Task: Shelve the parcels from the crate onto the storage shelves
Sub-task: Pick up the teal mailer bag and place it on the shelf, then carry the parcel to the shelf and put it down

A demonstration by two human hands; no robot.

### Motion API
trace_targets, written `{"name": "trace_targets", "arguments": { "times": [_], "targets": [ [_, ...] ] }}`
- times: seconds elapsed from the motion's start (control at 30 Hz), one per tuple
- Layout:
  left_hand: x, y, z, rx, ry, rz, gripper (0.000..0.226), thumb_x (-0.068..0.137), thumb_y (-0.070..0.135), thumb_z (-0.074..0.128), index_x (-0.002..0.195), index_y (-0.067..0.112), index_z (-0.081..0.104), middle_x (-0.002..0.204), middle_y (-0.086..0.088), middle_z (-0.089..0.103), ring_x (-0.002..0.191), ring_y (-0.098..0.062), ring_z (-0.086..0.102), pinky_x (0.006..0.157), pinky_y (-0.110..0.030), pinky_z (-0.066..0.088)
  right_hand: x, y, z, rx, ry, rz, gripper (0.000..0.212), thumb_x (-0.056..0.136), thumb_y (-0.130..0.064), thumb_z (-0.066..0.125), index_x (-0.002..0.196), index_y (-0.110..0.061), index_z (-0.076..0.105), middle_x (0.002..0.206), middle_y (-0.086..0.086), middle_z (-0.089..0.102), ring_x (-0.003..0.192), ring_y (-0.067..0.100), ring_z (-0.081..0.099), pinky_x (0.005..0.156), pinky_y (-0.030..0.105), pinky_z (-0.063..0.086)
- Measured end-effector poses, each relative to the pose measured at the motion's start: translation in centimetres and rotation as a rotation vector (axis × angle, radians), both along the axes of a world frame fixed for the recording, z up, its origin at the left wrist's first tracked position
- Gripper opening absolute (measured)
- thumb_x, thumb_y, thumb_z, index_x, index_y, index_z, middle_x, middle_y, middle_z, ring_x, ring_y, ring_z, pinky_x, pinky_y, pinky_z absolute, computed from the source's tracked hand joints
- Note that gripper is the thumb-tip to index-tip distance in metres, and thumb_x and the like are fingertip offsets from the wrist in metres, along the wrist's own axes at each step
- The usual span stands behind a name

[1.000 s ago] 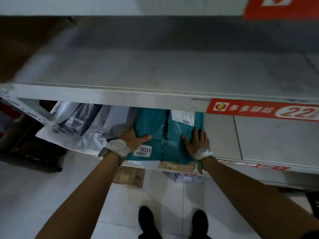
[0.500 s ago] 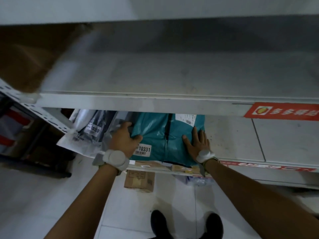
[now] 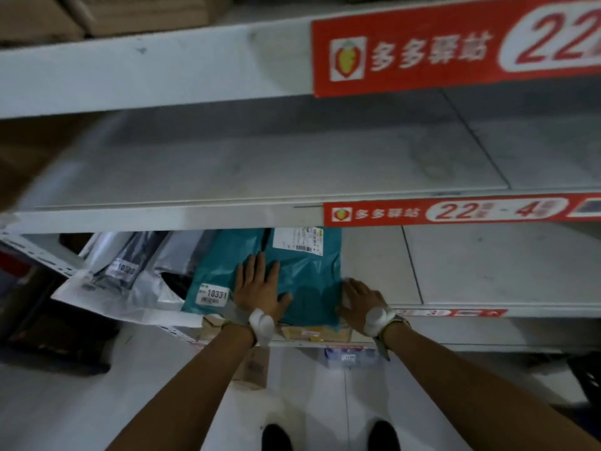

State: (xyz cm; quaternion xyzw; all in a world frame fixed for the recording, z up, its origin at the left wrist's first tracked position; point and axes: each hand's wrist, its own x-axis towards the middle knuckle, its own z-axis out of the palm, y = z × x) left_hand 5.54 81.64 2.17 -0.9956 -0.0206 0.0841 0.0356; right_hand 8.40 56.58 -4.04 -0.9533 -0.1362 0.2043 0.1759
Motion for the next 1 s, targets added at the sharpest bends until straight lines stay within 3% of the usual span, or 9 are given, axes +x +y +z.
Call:
{"name": "trace_targets", "arguments": {
  "times": [0.17,0.3,0.37,0.47,0.7,0.83,1.0],
  "targets": [
    [0.1,-4.6,-0.3,0.045,0.071,0.201,0.088,0.09,0.059,0.047,0.158,0.019,0.008,0.165,-0.012,-0.004,0.151,-0.033,-0.006,0.122,-0.05,-0.003,-2.0,-5.1,-1.7,-0.071,-0.092,0.207,0.08,0.097,-0.05,0.047,0.158,-0.026,0.002,0.166,-0.002,-0.006,0.154,0.022,-0.002,0.123,0.044,0.004],
    [-1.7,-7.6,-0.4,-0.026,0.079,0.206,0.08,0.086,0.054,0.055,0.153,0.022,0.025,0.163,-0.005,0.016,0.15,-0.028,0.012,0.122,-0.048,0.004,-2.7,-6.3,-2.2,-0.044,-0.089,0.246,0.081,0.097,-0.05,0.047,0.159,-0.023,0.003,0.167,0.001,-0.005,0.153,0.022,-0.002,0.123,0.042,0.001],
    [-3.1,-9.2,0.3,-0.068,0.063,0.155,0.065,0.086,0.053,0.057,0.143,0.024,0.041,0.151,-0.005,0.04,0.138,-0.03,0.036,0.118,-0.047,0.021,-2.8,-7.1,-1.3,-0.008,-0.067,0.238,0.079,0.098,-0.048,0.047,0.159,-0.022,0.005,0.167,0.003,0.002,0.153,0.021,0.005,0.124,0.042,0.005],
    [-4.5,-11.7,1.8,-0.186,0.063,0.131,0.045,0.087,0.049,0.059,0.126,0.025,0.057,0.126,-0.003,0.063,0.113,-0.027,0.059,0.095,-0.035,0.048,-2.6,-8.7,0.4,0.037,-0.042,0.151,0.077,0.099,-0.047,0.047,0.159,-0.022,0.007,0.166,0.003,0.009,0.152,0.02,0.012,0.123,0.043,0.008],
    [-8.0,-18.3,4.9,-0.285,0.078,0.041,0.028,0.095,0.038,0.052,0.119,0.031,0.063,0.119,0.003,0.068,0.103,-0.022,0.064,0.079,-0.028,0.052,-5.6,-14.0,3.4,0.015,-0.099,0.081,0.072,0.099,-0.045,0.047,0.158,-0.023,0.013,0.165,0.006,0.014,0.15,0.026,0.019,0.122,0.046,0.015],
    [-12.0,-22.2,5.7,-0.314,-0.016,-0.069,0.028,0.093,0.03,0.052,0.118,0.026,0.064,0.114,0.0,0.069,0.096,-0.025,0.065,0.078,-0.035,0.055,-9.6,-17.7,4.0,-0.042,-0.131,0.026,0.069,0.1,-0.041,0.046,0.158,-0.023,0.013,0.165,0.006,0.011,0.151,0.028,0.018,0.122,0.045,0.016],
    [-17.4,-26.0,3.7,-0.569,-0.008,0.031,0.042,0.092,0.037,0.055,0.133,0.027,0.055,0.133,0.001,0.061,0.115,-0.023,0.06,0.093,-0.036,0.051,-15.6,-21.5,5.2,-0.13,-0.121,0.031,0.076,0.099,-0.047,0.047,0.158,-0.024,0.006,0.166,0.005,0.001,0.153,0.024,0.007,0.122,0.047,0.01]
  ]
}}
